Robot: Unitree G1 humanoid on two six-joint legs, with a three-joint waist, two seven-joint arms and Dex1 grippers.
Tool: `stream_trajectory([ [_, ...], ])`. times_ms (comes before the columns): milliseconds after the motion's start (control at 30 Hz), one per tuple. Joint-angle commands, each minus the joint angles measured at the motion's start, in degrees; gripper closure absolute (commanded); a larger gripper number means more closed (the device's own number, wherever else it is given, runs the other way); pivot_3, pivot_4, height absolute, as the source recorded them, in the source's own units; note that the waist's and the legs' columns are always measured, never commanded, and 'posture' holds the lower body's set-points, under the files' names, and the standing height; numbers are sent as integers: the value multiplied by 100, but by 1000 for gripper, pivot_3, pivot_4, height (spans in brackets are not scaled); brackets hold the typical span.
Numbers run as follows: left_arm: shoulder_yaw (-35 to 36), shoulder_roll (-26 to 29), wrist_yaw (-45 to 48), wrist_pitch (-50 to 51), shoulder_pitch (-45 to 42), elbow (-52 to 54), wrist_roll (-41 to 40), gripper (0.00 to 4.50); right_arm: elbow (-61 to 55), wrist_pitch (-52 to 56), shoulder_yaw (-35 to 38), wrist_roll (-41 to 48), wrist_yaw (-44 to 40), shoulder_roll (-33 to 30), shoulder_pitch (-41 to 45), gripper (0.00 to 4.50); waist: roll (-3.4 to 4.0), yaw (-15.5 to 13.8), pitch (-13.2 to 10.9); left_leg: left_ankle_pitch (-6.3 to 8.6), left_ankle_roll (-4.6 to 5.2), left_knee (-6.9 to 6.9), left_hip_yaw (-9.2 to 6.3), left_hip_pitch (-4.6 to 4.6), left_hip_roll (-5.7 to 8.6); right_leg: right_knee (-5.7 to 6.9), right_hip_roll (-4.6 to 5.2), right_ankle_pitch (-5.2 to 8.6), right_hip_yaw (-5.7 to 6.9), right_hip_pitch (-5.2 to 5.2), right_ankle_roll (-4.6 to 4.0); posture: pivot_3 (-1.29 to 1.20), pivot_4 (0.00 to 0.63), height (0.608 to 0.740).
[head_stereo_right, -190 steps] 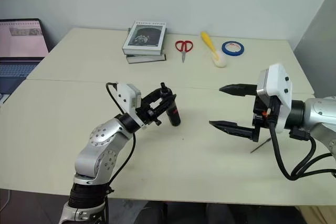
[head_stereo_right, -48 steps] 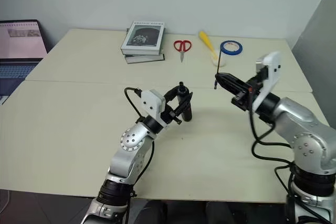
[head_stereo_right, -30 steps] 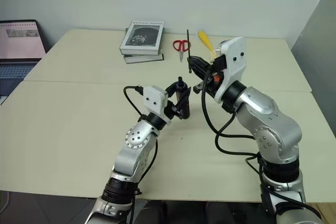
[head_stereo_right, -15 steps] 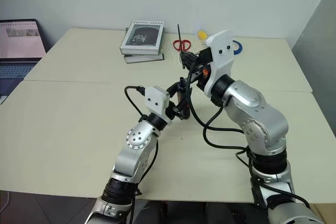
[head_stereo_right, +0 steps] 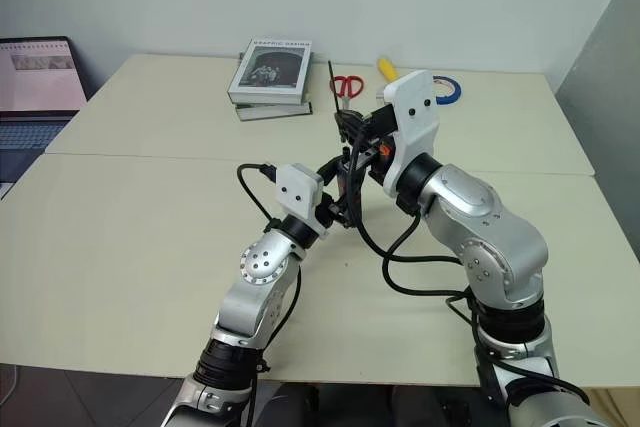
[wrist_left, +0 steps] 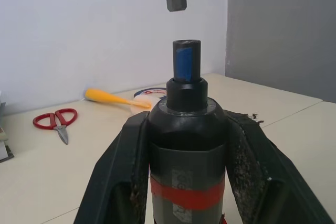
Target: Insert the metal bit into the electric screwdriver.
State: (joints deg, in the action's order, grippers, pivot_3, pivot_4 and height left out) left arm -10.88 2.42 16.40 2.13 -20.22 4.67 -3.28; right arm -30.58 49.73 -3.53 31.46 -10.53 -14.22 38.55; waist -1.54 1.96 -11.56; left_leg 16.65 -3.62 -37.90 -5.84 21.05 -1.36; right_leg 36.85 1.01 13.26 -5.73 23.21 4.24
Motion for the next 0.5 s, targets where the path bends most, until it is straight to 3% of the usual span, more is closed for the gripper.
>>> stream_trajectory([
  [33,55,29,-20,-29,-75,76,45,2841,-268,-24,19,-1,31,64,-67,4500,0,0,0,0,0,1,0,0,0,0,0,1,1,0,-1,0,150,740],
  [500,69,53,4,-50,-106,51,48,2841,-272,-51,7,-93,30,160,-227,4500,0,8,0,0,0,4,0,2,0,-3,0,3,2,3,-3,0,150,740],
])
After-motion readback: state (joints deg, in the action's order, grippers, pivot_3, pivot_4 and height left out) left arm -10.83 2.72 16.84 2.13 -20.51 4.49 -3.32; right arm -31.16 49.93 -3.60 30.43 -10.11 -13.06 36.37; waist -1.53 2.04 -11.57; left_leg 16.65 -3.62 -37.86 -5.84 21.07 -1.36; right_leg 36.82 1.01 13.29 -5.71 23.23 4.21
